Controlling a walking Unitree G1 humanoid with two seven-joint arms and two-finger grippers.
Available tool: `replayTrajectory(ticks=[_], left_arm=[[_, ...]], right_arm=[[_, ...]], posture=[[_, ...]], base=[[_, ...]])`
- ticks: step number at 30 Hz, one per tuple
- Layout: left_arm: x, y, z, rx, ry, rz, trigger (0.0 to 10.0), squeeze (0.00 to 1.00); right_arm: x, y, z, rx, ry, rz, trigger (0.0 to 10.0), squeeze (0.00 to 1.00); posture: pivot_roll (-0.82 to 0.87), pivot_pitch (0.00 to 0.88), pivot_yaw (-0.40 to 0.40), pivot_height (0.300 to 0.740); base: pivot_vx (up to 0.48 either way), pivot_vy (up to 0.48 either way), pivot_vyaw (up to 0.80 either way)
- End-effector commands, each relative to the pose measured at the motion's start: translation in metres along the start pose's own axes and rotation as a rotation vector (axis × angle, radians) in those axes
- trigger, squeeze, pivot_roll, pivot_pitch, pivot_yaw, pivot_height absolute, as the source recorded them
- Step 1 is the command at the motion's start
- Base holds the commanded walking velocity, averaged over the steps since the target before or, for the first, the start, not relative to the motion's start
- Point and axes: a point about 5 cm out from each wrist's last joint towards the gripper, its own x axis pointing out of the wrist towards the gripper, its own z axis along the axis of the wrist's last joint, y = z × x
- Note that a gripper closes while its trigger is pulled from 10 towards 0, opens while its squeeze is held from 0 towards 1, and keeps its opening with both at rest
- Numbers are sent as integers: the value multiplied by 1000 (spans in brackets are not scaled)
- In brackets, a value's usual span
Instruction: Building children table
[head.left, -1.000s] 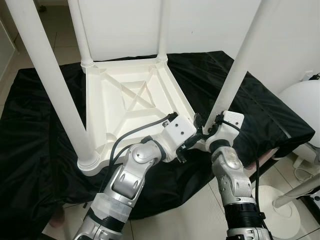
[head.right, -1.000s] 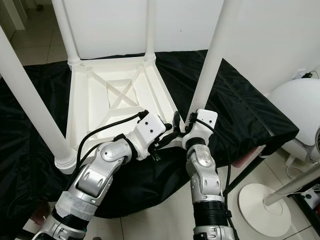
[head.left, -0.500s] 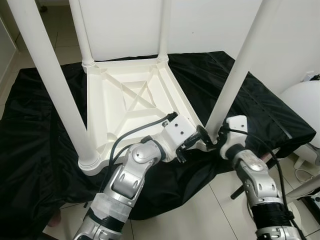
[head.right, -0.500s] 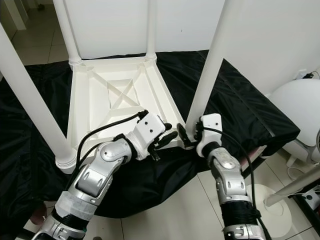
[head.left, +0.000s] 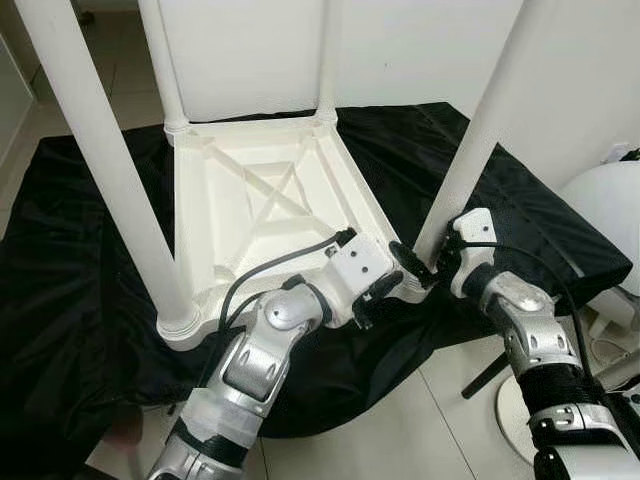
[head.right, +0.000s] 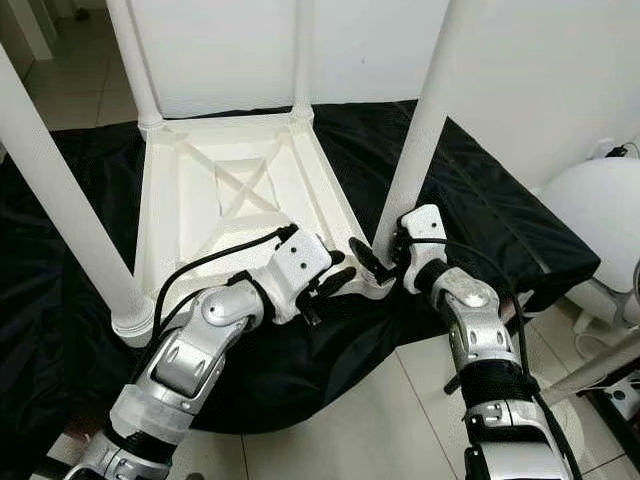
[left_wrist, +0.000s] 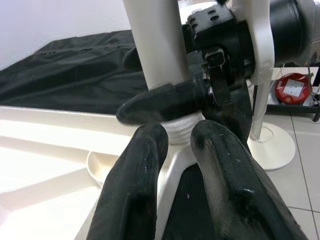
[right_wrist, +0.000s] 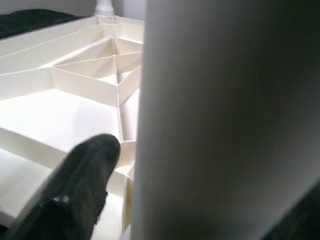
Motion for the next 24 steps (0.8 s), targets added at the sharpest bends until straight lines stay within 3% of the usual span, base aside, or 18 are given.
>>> replayTrajectory(ticks=[1,2,3,5,6,13,15,17,18,19,20,21,22,23,24], left_arm=[[-2,-4,-3,-2,6,5,10000,0],[-2,-4,-4,-2,9,2,10000,0],[-3,-5,-5,0,15,0,10000,0],[-3,-5,-6,1,18,0,10000,0],[-4,-4,-6,0,22,0,10000,0],[-5,-4,-9,-22,36,10,10000,0],[-5,-6,-10,-63,34,-12,10000,1000],[-6,-7,-10,-84,31,-26,10000,1000],[-6,-8,-10,-88,33,-30,10000,1000],[-6,-8,-10,-88,33,-30,10000,1000],[-5,-7,-12,-61,52,-14,10000,1000],[-5,-6,-13,-39,64,-4,10000,824],[-5,-6,-13,-39,64,-4,10000,824],[-5,-5,-14,-18,72,1,10000,86],[-5,-5,-14,-9,74,3,10000,0]], right_arm=[[3,1,-1,-24,23,57,4980,0],[4,1,-2,-29,26,70,4980,0],[4,1,-4,-34,37,84,2471,0],[4,2,-5,-37,44,93,2471,0],[4,3,-7,-31,55,103,0,0],[1,-2,-17,-12,87,123,0,0],[-1,-3,-20,2,95,113,0,0],[-2,-3,-22,6,97,109,0,0],[-3,-3,-23,10,100,103,3529,0],[-3,-3,-23,10,100,103,3529,0],[-4,-4,-24,17,100,92,10000,0],[-4,-5,-24,29,96,77,10000,0],[-4,-5,-24,29,96,77,10000,0],[-5,-6,-25,37,93,60,10000,0],[-5,-7,-25,46,92,35,10000,0]], posture=[[-47,22,-32,740],[-47,22,-32,740],[-42,23,-35,740],[-42,23,-35,740],[-42,23,-35,740],[-36,28,-43,740],[-37,30,-42,740],[-37,30,-42,740],[-40,31,-40,740],[-40,31,-40,740],[-43,33,-39,740],[-44,33,-38,740],[-44,33,-38,740],[-45,34,-37,740],[-45,34,-37,740]], base=[[0,0,0],[0,0,0],[0,0,0],[0,0,0],[0,0,0],[0,0,0],[0,0,0],[0,0,0],[0,0,0],[0,0,0],[0,0,0],[0,0,0],[0,0,0],[0,0,0],[0,0,0]])
